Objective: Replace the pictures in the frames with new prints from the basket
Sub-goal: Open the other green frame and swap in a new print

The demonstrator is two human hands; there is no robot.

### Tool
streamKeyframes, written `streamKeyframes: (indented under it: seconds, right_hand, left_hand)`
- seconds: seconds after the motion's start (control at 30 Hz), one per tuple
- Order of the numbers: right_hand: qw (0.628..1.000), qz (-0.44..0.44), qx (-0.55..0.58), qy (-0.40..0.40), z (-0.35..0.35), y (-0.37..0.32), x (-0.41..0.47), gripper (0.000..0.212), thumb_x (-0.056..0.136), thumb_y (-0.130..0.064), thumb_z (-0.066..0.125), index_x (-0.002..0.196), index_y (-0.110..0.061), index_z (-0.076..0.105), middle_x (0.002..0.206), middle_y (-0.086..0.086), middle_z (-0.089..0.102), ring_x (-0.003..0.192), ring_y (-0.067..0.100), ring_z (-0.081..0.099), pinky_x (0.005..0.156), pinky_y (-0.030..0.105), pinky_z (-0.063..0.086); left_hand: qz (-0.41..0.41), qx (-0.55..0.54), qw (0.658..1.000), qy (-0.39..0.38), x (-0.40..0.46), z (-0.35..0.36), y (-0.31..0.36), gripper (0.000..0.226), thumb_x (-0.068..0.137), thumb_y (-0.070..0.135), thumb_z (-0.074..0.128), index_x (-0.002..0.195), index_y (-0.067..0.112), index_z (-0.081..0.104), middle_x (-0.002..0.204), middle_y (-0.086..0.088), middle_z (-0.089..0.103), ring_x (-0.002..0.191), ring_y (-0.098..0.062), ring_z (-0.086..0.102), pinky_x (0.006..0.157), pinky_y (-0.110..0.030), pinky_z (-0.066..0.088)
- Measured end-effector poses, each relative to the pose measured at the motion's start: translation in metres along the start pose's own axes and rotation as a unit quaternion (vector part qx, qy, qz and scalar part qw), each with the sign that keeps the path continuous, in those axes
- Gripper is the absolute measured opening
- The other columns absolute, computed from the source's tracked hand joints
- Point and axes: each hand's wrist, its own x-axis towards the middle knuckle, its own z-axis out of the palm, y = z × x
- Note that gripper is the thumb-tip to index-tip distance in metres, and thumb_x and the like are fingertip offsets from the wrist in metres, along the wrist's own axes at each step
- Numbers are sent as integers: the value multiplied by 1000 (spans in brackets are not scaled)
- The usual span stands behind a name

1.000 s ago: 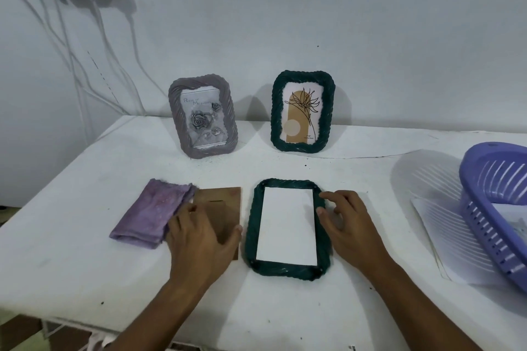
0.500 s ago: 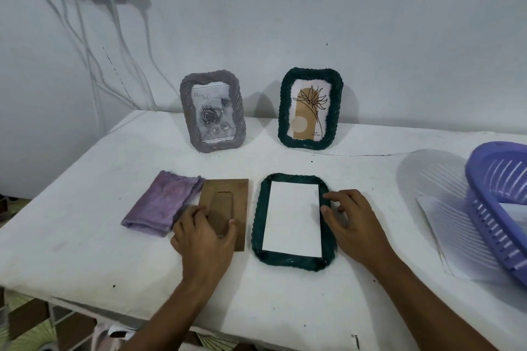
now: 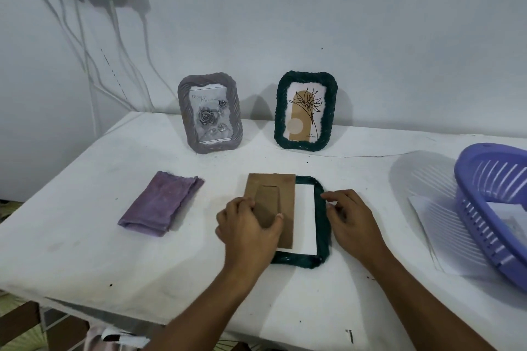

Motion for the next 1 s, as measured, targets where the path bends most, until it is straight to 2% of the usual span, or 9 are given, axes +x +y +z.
streamKeyframes:
  seconds: [0.4,0.67,0.77,0.9,1.0]
  right_hand:
    - [1000,-2,-12,-1,-1,0,0,26,89,-6,55,110,-15,66,99,-4,58,85,12,55,76,13,41]
    - [1000,1,-14,-5,-2,0,0,25,89,-9,55,111,-16,65,101,-6,57,87,11,55,78,18,43]
    - [1000,-2,-13,-3,-2,0,1,25,89,-9,55,110,-15,66,100,-6,57,86,11,55,77,16,42]
    - [1000,-5,-10,-2,-2,0,1,24,89,-9,55,110,-15,66,101,-4,58,87,11,55,79,22,46]
    - [1000,-7,-9,-2,-2,0,0,24,89,-8,55,109,-16,66,100,-6,57,86,11,54,78,21,44]
  left_hand:
    - [-2,52,998,-29,-10,35,20,57,82,48,61,126,13,48,134,-3,40,122,-24,32,100,-35,30]
    - [-8,73,997,-35,-9,43,24,62,82,49,60,130,12,46,135,-5,39,122,-25,32,100,-36,31]
    - [-6,78,996,-33,-9,44,24,62,82,50,59,129,13,46,135,-4,39,122,-25,33,100,-36,32]
    - [-4,80,996,-33,-11,43,24,60,82,50,59,128,13,47,135,-4,40,122,-24,33,100,-35,32]
    - [-4,76,997,-32,-13,43,22,59,82,48,59,128,12,47,135,-4,39,122,-24,32,100,-35,30]
